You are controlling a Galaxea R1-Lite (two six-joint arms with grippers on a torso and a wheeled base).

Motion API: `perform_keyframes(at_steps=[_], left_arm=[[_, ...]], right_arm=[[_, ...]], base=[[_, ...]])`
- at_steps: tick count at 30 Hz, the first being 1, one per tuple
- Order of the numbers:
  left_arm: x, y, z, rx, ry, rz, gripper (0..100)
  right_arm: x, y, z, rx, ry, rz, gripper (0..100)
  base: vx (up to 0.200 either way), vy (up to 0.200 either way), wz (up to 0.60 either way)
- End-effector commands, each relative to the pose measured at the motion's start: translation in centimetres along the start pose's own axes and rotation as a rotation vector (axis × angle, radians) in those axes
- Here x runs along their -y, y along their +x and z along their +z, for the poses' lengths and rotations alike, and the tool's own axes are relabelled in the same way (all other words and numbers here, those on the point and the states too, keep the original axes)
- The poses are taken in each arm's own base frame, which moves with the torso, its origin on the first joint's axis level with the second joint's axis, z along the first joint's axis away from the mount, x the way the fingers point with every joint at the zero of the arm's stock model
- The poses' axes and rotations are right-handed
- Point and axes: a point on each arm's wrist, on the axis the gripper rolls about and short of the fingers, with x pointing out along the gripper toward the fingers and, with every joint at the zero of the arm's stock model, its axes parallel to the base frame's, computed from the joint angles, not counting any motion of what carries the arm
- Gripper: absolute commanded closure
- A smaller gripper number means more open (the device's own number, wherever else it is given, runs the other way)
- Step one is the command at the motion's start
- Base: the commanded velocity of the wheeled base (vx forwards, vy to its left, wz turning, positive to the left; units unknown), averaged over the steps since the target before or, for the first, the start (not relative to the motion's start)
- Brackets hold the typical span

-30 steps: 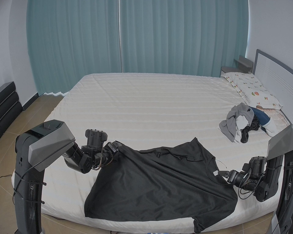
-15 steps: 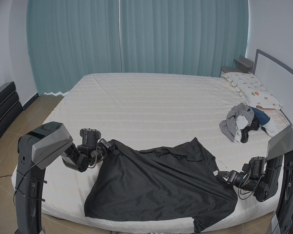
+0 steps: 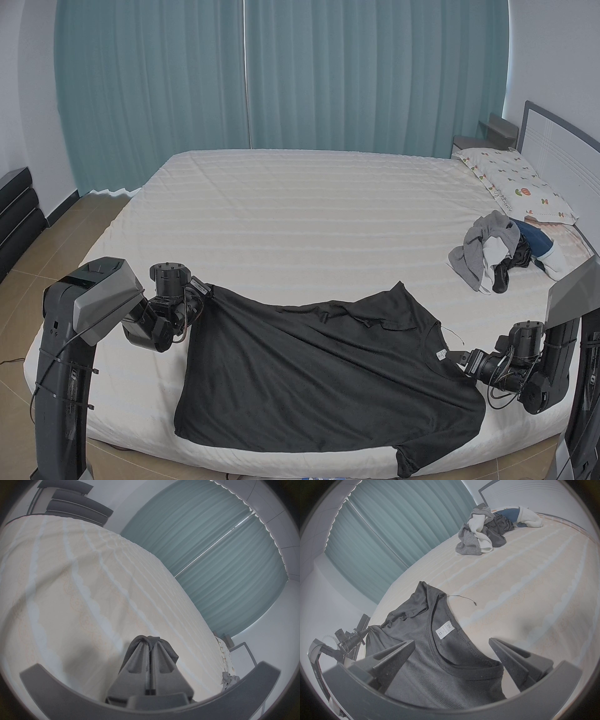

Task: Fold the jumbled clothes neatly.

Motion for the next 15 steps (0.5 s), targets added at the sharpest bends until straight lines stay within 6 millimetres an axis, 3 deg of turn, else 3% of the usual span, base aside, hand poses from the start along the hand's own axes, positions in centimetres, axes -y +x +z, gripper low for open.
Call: perform_keyframes(at_steps=[1, 3, 4, 9, 15], left_arm=[[-0.7, 0.3, -0.3, -0.006, 0.001, 0.017, 100], [-0.7, 0.2, -0.4, -0.006, 0.005, 0.019, 100], [-0.7, 0.2, -0.4, -0.006, 0.005, 0.019, 0], [-0.6, 0.1, 0.1, 0.001, -0.011, 0.015, 0], [0.3, -0.4, 2.0, 0.066, -0.134, -0.036, 0]], right_arm=[[0.0, 0.0, 0.0, -0.001, 0.0, 0.0, 0], [0.0, 0.0, 0.0, -0.001, 0.0, 0.0, 0], [0.0, 0.0, 0.0, -0.001, 0.0, 0.0, 0], [0.1, 0.1, -0.2, -0.008, 0.001, -0.004, 0], [0.1, 0.1, -0.2, -0.007, 0.001, -0.003, 0]], base=[[0.0, 0.0, 0.0], [0.0, 0.0, 0.0], [0.0, 0.0, 0.0], [0.0, 0.0, 0.0], [0.0, 0.0, 0.0]])
